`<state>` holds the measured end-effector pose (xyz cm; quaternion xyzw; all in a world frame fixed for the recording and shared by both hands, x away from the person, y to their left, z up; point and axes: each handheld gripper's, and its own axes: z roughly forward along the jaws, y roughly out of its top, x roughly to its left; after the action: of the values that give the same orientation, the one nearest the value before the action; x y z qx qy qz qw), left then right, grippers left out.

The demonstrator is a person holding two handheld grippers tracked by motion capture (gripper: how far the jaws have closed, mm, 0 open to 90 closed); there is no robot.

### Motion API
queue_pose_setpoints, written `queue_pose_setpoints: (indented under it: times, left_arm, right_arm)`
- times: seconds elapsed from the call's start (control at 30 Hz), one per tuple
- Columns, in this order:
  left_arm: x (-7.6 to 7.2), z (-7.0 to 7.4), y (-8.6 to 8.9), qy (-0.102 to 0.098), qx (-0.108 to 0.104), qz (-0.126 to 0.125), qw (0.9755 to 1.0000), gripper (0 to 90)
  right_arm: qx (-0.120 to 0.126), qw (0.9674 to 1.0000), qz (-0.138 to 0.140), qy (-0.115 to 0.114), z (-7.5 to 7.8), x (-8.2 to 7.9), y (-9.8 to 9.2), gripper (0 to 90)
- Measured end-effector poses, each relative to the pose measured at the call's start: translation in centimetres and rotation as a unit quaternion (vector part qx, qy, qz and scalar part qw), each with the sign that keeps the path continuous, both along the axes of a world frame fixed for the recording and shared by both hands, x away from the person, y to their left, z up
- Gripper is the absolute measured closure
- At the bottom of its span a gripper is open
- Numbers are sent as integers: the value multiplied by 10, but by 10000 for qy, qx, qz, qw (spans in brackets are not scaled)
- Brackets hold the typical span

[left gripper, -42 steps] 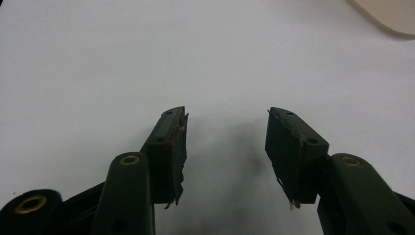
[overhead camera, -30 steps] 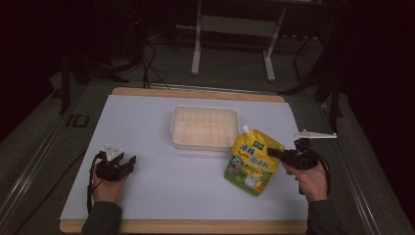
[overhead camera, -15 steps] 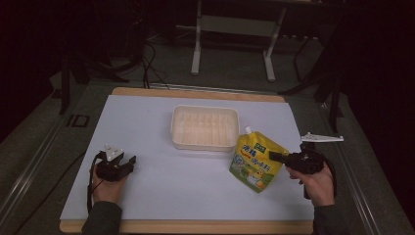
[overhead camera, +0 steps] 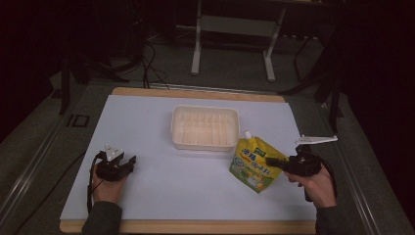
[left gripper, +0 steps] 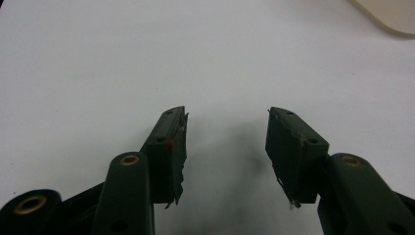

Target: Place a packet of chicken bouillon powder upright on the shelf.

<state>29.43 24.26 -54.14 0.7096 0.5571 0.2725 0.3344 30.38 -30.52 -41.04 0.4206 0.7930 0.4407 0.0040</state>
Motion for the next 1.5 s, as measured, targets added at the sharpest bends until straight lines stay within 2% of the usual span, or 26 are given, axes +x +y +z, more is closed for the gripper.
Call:
queue_pose_setpoints:
  times: [0.13,0.3,0.53,0.87,0.97,1.17,1.5]
  left_arm:
    - [0,0,0,0,-6,2,10000,492]
    - [0,0,0,-5,2,0,10000,493]
    - [0,0,0,-9,-4,6,10000,492]
    - [-1,0,0,-37,-14,23,10000,487]
    - [-1,0,0,-37,-9,17,10000,486]
    - [-1,0,0,-40,-11,18,10000,486]
    - [-1,0,0,-46,-14,22,10000,481]
  right_arm:
    - [17,9999,110,82,-1,0,2,881]
    - [-35,9999,87,44,0,-2,4,900]
    - [201,9998,27,38,-1,-2,5,900]
    - [401,9992,-1,6,-1,-3,9,900]
    - [600,9982,-7,-7,-2,-3,10,900]
    - [833,9965,-25,-57,1,-4,11,900]
    - [1043,9944,-63,-168,6,-3,17,900]
